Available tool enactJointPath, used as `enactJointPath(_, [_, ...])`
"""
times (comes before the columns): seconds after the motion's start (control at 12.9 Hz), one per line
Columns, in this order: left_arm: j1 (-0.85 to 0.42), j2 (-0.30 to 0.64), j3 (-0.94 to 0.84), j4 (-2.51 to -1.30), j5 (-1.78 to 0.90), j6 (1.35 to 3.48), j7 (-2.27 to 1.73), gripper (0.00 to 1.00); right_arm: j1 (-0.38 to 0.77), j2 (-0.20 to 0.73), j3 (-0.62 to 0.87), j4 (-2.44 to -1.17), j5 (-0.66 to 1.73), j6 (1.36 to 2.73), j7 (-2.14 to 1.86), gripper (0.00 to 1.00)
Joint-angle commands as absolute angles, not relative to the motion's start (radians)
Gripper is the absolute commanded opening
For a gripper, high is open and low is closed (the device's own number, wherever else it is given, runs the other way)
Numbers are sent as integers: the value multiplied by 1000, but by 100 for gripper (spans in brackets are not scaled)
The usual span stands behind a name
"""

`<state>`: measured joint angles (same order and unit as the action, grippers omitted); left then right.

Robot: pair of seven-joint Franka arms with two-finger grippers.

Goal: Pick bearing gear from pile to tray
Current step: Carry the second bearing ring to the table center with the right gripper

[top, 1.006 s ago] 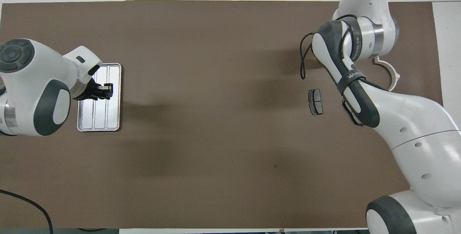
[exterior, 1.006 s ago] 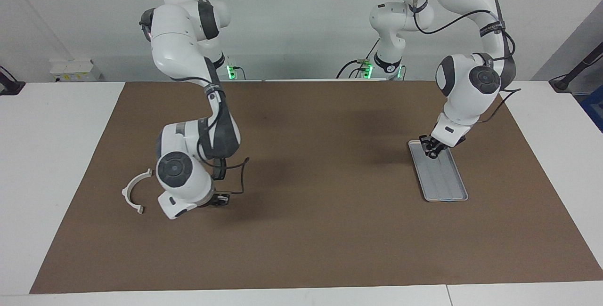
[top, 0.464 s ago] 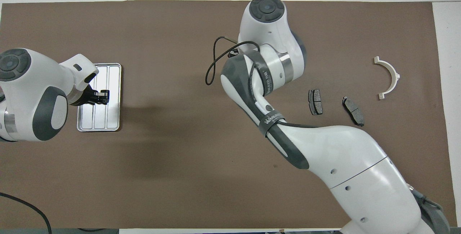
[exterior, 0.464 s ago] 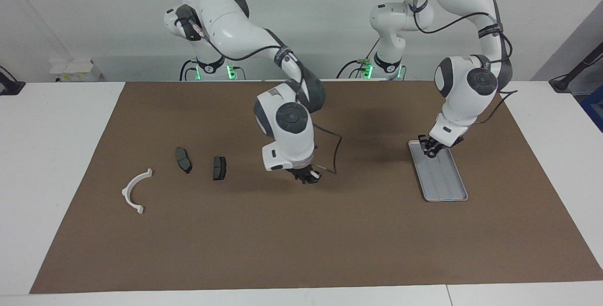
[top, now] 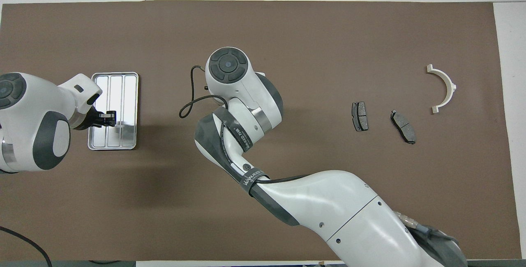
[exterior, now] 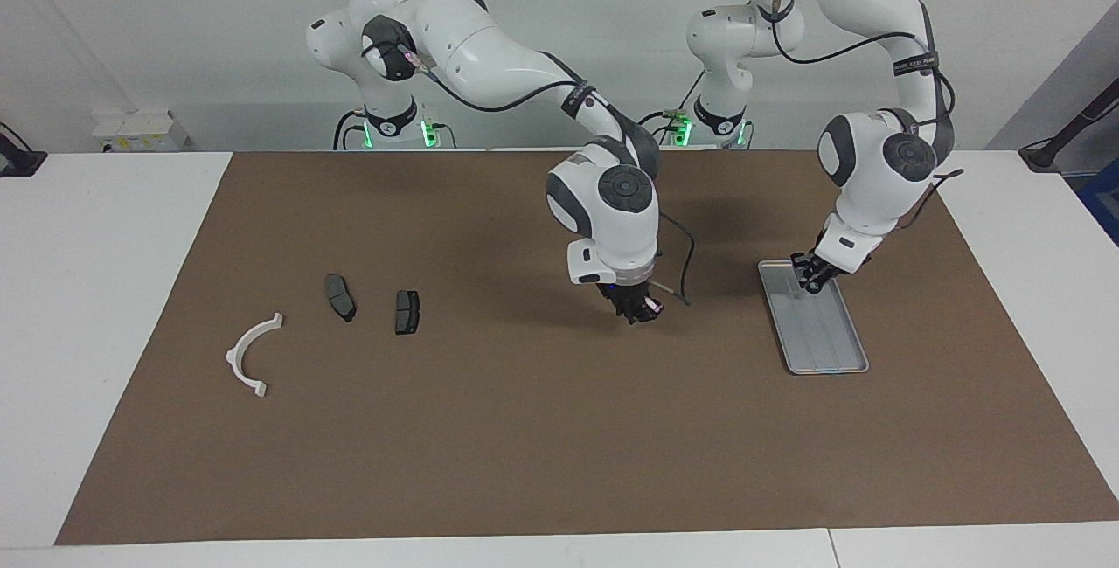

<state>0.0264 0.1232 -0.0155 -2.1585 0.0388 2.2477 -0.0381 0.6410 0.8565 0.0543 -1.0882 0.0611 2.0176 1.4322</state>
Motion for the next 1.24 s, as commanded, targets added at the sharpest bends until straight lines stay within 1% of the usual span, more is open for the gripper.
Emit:
enactJointPath(0.0, [38, 92, -23, -2210, -26, 2307, -14, 0, 660, 888, 46, -1078, 66, 2060, 1471, 0])
enactJointPath(0.15, [37, 86, -23, -2264, -51, 2380, -14, 0, 670, 911, 45, -1078, 63, 2077, 1477, 0])
enactJointPath(0.39, [38, 89, -23, -2275, -51, 2401, -11, 0, 673, 917, 43, -1078, 61, 2089, 1477, 0])
enactJointPath(0.46, [38, 92, -25, -2278, -52, 2411, -12, 0, 673, 917, 41, -1081, 61, 2089, 1476, 9])
enactJointPath(0.54, [38, 94, -25, -2281, -54, 2422, -12, 0, 673, 919, 41, -1078, 61, 2088, 1476, 32])
enactJointPath(0.62, [38, 94, -23, -2293, -54, 2436, -11, 0, 673, 917, 41, -1078, 61, 2086, 1476, 67])
enactJointPath(0.7, [38, 94, -25, -2310, -54, 2460, -11, 0, 667, 913, 38, -1078, 61, 2079, 1471, 100])
enactJointPath(0.77, [37, 94, -25, -2321, -54, 2485, -12, 0, 654, 901, 40, -1077, 61, 2066, 1463, 100])
enactJointPath(0.85, [37, 95, -25, -2322, -54, 2485, -12, 0, 611, 878, 51, -1077, 61, 2047, 1448, 100])
enactJointPath(1.01, [35, 95, -25, -2322, -54, 2485, -12, 0, 524, 794, 78, -1077, 64, 1943, 1299, 100])
enactJointPath(1.08, [34, 95, -25, -2322, -54, 2485, -12, 29, 476, 740, 89, -1078, 64, 1886, 1201, 100])
enactJointPath(1.16, [34, 95, -25, -2322, -54, 2487, -12, 65, 431, 685, 89, -1081, 63, 1837, 1084, 100])
